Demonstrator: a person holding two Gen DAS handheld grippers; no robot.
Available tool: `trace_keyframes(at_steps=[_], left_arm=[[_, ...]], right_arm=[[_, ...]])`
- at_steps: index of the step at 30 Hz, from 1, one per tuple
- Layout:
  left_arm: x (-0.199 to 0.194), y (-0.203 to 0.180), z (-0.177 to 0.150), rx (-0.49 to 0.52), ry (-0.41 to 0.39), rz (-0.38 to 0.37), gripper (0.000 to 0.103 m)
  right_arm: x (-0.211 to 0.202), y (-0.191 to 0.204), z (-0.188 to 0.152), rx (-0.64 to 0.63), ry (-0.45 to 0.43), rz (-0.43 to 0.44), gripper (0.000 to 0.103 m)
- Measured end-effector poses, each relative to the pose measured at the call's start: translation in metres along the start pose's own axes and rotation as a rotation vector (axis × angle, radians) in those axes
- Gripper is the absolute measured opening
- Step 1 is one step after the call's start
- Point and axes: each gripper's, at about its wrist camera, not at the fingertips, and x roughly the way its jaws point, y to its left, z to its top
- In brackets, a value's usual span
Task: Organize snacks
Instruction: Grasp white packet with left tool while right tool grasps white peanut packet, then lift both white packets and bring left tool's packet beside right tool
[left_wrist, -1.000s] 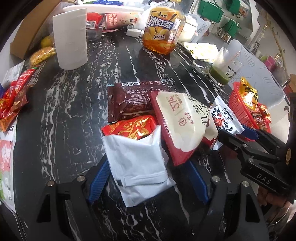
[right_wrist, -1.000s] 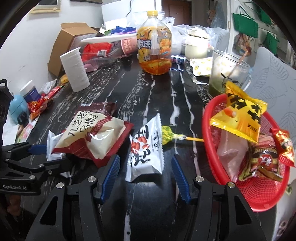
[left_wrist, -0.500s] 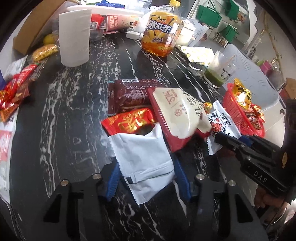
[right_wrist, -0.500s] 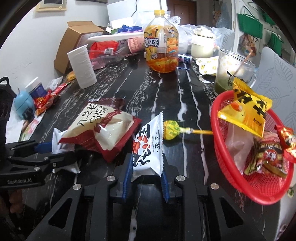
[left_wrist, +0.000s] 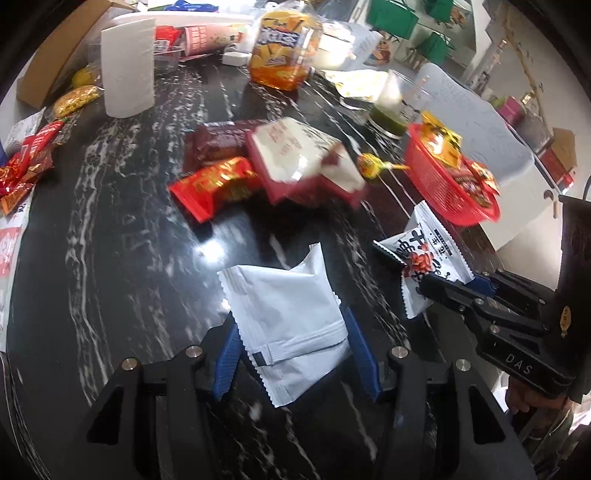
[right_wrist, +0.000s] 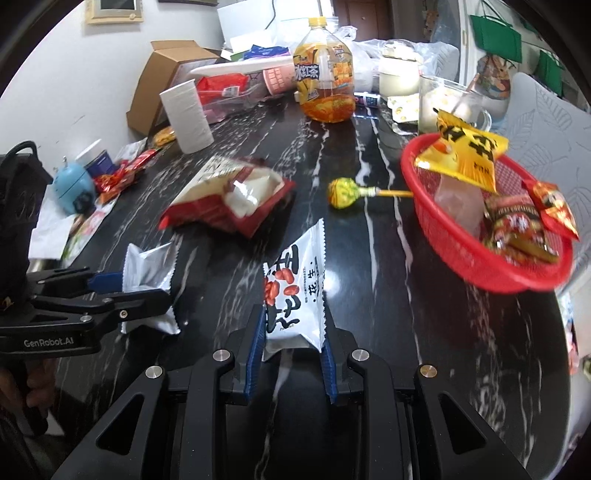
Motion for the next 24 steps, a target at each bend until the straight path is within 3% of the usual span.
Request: trace_keyframes(at_steps=[10,13,17,22,24], left_arm=[[0.0,-0.02,-0.009,0.044,0.018,-0.024,0.053],[0.001,-0.021,-0.009,0.045,0.011,-0.008,0.053],[0.003,-0.023,-0.007,0.054,0.01,0.009,0.053],[0.007,-0.026,-0.003,0.046,0.002,0.029,0.053],[0.008,-0.026,-0.003,0.041,-0.012,0.033,0.053]], right_arm=[[-0.007,-0.001,-0.015,-0.014,0.017,-0.002,0.032],[0.0,-0.006,-0.016,0.003,0.041,0.003,0.046],[0.003,-0.007,-0.013,-0.008,0.025,0.012,0.054],[0.007,-0.006,-0.009,-0.034,0.009,0.009,0.054],[0.008,-0.005,-0.008,-0.042,0.003,0.015,0.043]])
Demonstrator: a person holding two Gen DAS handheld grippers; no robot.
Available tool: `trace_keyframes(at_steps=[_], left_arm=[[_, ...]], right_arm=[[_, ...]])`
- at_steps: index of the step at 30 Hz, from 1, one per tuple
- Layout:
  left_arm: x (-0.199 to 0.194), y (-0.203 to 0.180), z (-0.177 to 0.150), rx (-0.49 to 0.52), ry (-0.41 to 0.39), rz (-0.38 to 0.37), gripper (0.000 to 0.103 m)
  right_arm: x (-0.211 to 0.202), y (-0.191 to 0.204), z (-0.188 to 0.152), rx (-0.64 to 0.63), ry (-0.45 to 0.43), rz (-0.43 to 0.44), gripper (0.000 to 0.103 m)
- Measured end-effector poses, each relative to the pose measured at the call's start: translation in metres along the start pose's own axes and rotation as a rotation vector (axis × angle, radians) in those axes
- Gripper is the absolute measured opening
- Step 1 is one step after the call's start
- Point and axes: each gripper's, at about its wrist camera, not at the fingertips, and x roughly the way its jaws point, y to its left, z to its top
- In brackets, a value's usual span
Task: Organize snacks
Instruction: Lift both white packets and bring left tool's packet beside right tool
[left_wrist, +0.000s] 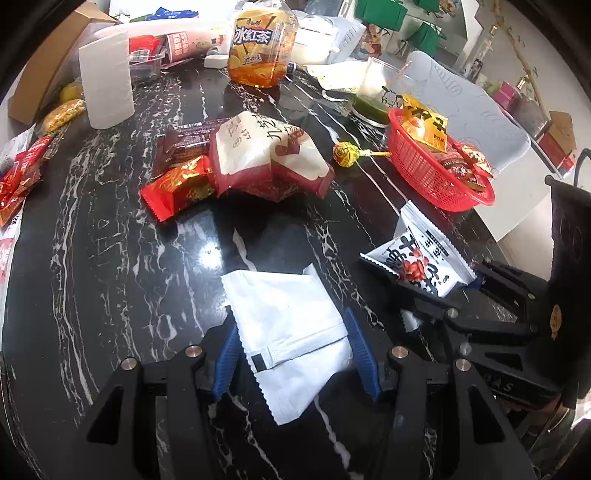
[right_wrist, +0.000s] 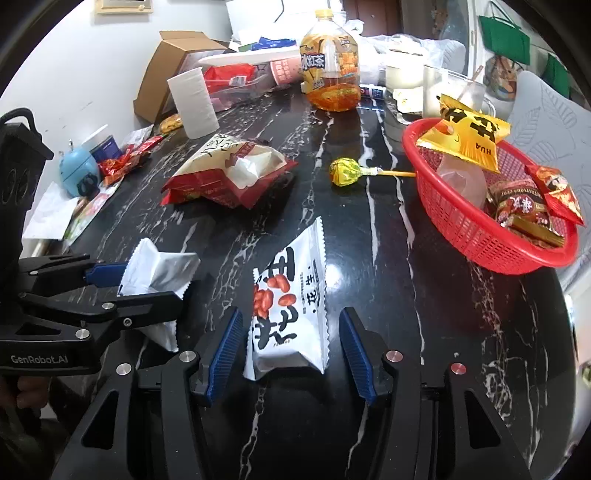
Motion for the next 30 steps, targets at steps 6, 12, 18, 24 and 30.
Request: trace_keyframes(at_steps=[6,12,18,24,30], left_arm=[[0.001,0.002,0.002,-0.003,0.002,-0.013,0.052],[-0.001,0.006,0.002,-0.036,0.013,-0.057,0.051],[-0.002,0.006,0.003,-0.058,0.017,-0.094,0.049],[-0.002,-0.001,0.009,-0.039,0.01,-0.121,0.044],[-0.004,-0.01,0.018,0.012,-0.005,-0.138,0.029]], right_arm=[[-0.001,-0.003,-0.002,0.031,-0.016,0.034,0.03],[-0.004,-0.002,-0.004,0.067,-0.012,0.073,0.03],[-0.004,-0.002,-0.004,0.099,0.005,0.146,0.03],[-0.011,-0.006,-0.003,0.102,-0.005,0.14,0.03],[-0.016,-0.009,-0.001,0.101,-0.016,0.129,0.03]])
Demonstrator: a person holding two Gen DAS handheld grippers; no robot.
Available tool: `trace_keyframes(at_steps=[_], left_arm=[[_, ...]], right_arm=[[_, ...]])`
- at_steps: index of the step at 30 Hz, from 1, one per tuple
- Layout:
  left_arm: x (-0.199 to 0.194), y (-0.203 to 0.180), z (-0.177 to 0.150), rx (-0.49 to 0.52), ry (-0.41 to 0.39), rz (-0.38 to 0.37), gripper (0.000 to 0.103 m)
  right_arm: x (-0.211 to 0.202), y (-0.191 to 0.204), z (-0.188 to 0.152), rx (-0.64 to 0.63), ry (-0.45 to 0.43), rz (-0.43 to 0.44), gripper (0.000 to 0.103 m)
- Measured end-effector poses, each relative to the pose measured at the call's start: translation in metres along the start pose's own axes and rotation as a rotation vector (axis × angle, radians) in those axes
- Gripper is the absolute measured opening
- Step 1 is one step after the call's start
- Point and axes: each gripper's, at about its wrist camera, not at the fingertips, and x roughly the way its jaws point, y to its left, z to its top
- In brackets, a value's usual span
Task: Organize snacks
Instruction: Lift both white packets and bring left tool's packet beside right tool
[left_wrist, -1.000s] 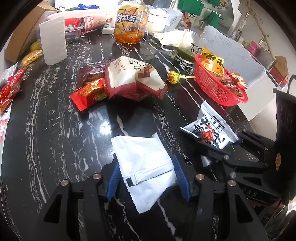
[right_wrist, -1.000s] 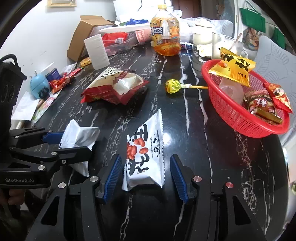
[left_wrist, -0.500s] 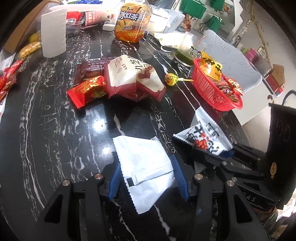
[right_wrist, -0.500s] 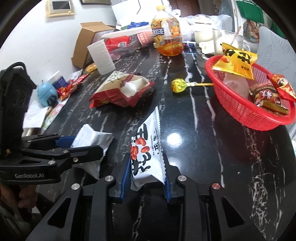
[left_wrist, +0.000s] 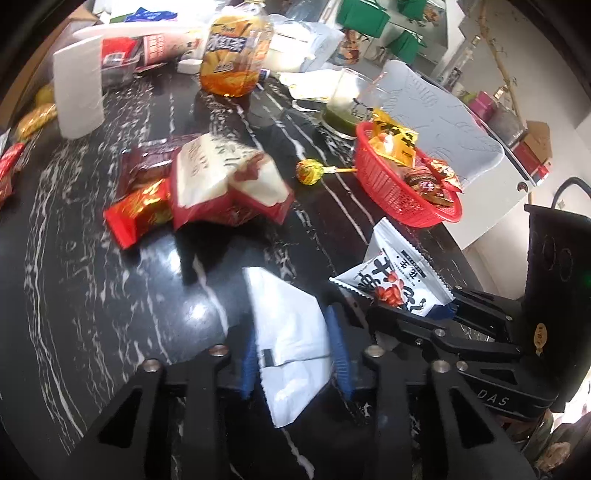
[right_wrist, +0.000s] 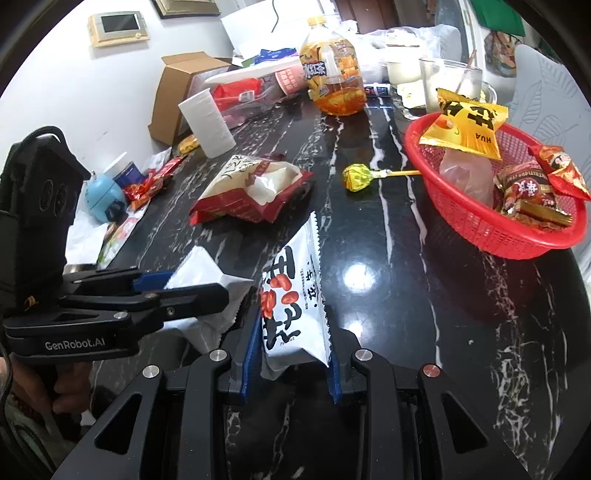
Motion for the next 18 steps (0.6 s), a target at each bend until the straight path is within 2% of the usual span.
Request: trace_keyframes(at_steps=[3,15,17,18], left_arm=[[0.001,-0.003,0.004,0.013,-0.001,-0.007,0.023],[-0.001,-0.006,0.01,0.03,-0.003,-0.019,0.021],[-0.003,-0.006,0.011,0.029,-0.006,-0.026,0.014],[-0.004,-0.007,0.012,0.033,-0.008,-0.028,0.014]], right_arm=[[-0.001,-0.002,0.001,0.004,-0.005,-0.003,0.03],[-0.004,-0.005,0.003,0.021,-0.019,0.0,0.03],[-0.007,-0.007,0.004,0.03,-0.024,0.013,0.03],[-0.01,-0.007,0.005,0.029,-0.03,0.012,0.03]])
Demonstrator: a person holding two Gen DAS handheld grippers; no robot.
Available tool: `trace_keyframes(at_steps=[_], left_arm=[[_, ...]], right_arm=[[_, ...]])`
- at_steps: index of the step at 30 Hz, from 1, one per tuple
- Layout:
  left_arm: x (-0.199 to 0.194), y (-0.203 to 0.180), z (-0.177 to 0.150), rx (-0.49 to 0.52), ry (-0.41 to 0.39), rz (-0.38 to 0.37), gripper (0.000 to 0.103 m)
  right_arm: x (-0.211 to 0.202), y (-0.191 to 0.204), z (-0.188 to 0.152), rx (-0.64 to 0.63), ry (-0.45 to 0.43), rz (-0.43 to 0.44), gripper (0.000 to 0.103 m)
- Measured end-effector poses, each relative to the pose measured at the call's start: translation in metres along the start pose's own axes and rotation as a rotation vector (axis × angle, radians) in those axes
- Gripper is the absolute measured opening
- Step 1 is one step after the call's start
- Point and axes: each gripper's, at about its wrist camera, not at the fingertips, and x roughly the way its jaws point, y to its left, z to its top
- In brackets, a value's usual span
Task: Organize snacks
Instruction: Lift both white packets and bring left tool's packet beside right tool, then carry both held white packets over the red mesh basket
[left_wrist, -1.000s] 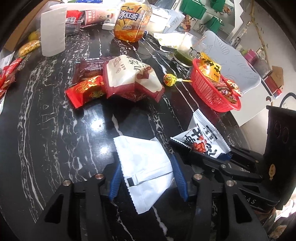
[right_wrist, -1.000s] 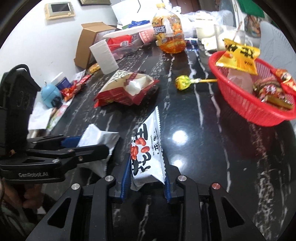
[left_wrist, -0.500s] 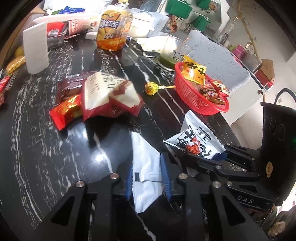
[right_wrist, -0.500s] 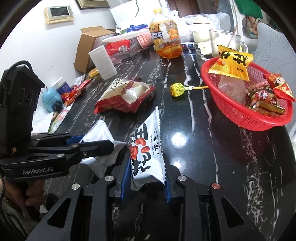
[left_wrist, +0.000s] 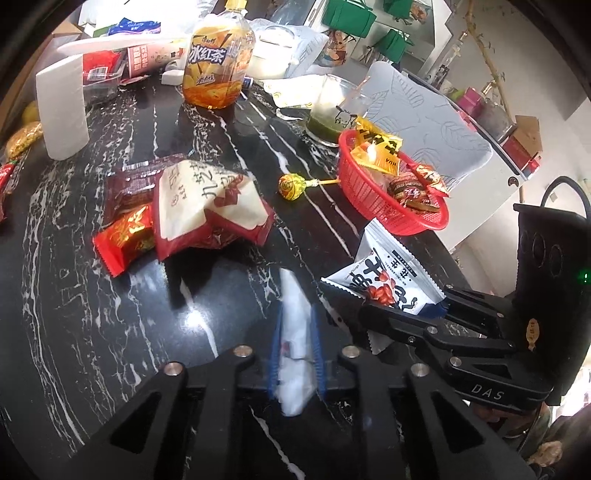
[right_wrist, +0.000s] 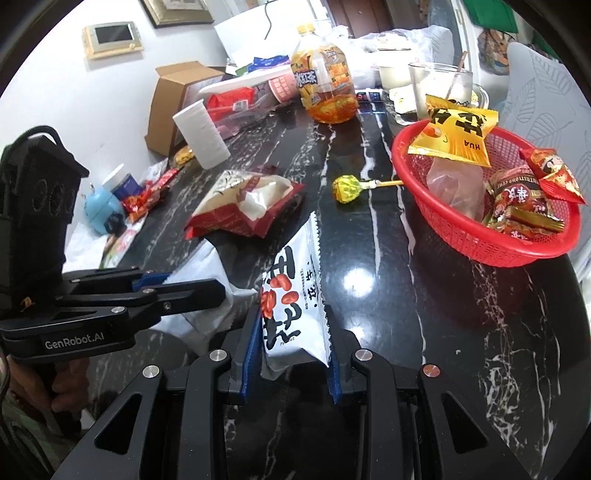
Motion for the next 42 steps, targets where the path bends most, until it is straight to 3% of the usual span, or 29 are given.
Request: trace_keyframes(at_steps=[11,13,15,17,18,34,35,36,37,42], left_arm=[[0.01,-0.014,0.002,0.078,0.044,0.005,0.017],[0.015,-0.017,0.001,0.102,0.076,0.024,0.027],[0.021,-0.018,-0.001,0.11,0.108,0.047,0.052],[0.027,-0.015,-0.006,0.103,0.136,0.056,0.065],[0.031,-0.013,-0.008,0.094,0.15,0.054,0.066],[0.028,-0.013,-0.019,0.077,0.105,0.072,0.065],[0.028,-0.013,-0.019,0.084,0.098,0.079,0.056],[0.027,-0.012,-0.02,0.088,0.093,0.075,0.039],[0.027,-0.01,-0.019,0.086,0.09,0.078,0.034],[0.027,-0.006,-0.016,0.078,0.088,0.055,0.032]], right_arm=[[-0.005,-0.006,-0.004,0.021,0.0,-0.033,0.03],[-0.006,-0.009,-0.004,0.033,0.0,-0.035,0.03],[-0.006,-0.011,-0.004,0.038,0.0,-0.038,0.03],[-0.007,-0.011,-0.004,0.036,-0.002,-0.047,0.031],[-0.007,-0.012,-0.004,0.034,-0.002,-0.054,0.031],[-0.003,-0.016,-0.01,0.031,0.004,-0.081,0.03],[-0.002,-0.016,-0.011,0.031,0.004,-0.081,0.03],[-0.002,-0.016,-0.011,0.032,0.005,-0.08,0.03],[-0.002,-0.016,-0.011,0.032,0.005,-0.08,0.03],[-0.001,-0.015,-0.013,0.032,-0.001,-0.061,0.03]])
